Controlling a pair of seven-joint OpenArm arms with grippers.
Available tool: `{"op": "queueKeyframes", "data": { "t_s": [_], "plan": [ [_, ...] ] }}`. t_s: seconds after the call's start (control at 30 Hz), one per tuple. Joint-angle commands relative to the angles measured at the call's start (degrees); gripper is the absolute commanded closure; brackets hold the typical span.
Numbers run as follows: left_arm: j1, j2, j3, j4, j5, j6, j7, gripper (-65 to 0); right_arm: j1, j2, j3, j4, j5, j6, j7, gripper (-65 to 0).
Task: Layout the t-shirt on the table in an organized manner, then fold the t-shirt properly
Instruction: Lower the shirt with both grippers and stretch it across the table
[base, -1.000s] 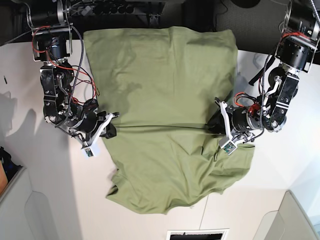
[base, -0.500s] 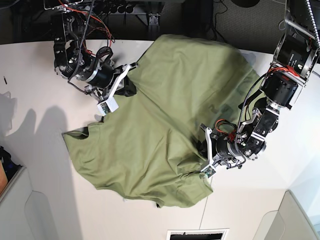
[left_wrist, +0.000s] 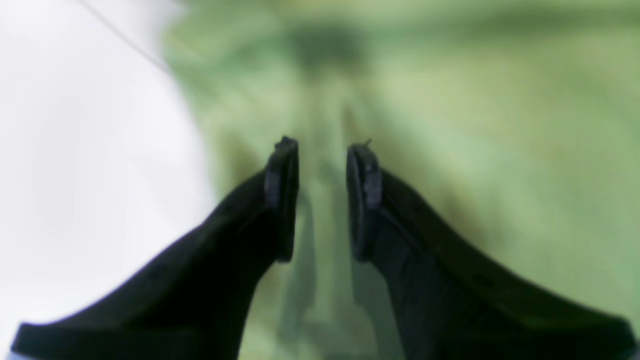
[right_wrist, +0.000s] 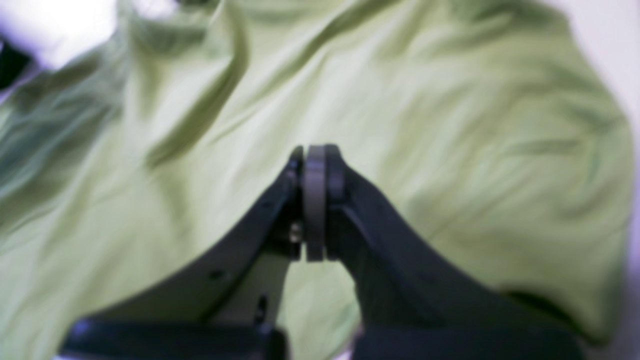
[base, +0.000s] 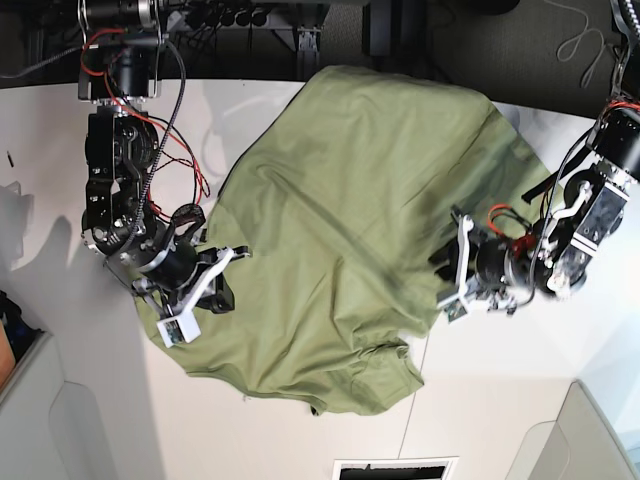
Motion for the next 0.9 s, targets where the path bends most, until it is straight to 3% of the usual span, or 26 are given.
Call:
{"op": "queueKeyframes", "data": {
  "t_s": [0.0,0.2,0.33,0.47,0.57,0.67,0.87],
  "plan": [
    [0.0,-1.5,-0.7,1.8,-0.5,0.0,-0.8,-17.6,2.9,0.3,0.2,-1.6,-0.5,0.0,1.9,0.0],
    [8.3,-4.6,-0.7,3.8,-0.2,0.0,-0.6,-17.6,10.4,0.5,0.2,-15.5,-8.4,0.0,4.1,0.0],
    [11.9,-4.7,-0.7,3.7,5.0,0.1,-2.5,-17.6,10.8,2.2,0.2,-19.6,-8.9,0.0,3.9,0.0],
    [10.9,-4.2,-0.7,1.6,11.3,4.7,-8.2,-17.6,8.3,5.3,0.2,-19.3,-6.9,-0.4,1.2,0.0],
    [7.5,-2.4,-0.7,-2.6,12.5,5.3,-8.2,-17.6,4.5,8.2,0.2,-17.4,-2.6,-0.4,-0.3,0.0],
    [3.2,0.8,-0.7,-9.6,12.7,3.7,-8.2,-17.6,-0.1,10.1,0.2,-13.4,-0.3,-0.4,-0.3,0.0],
    [-6.3,9.7,-0.7,-25.0,13.3,-0.3,-8.4,-17.6,-10.2,10.8,0.3,-2.3,3.6,-0.4,-2.5,0.0]
  ]
}}
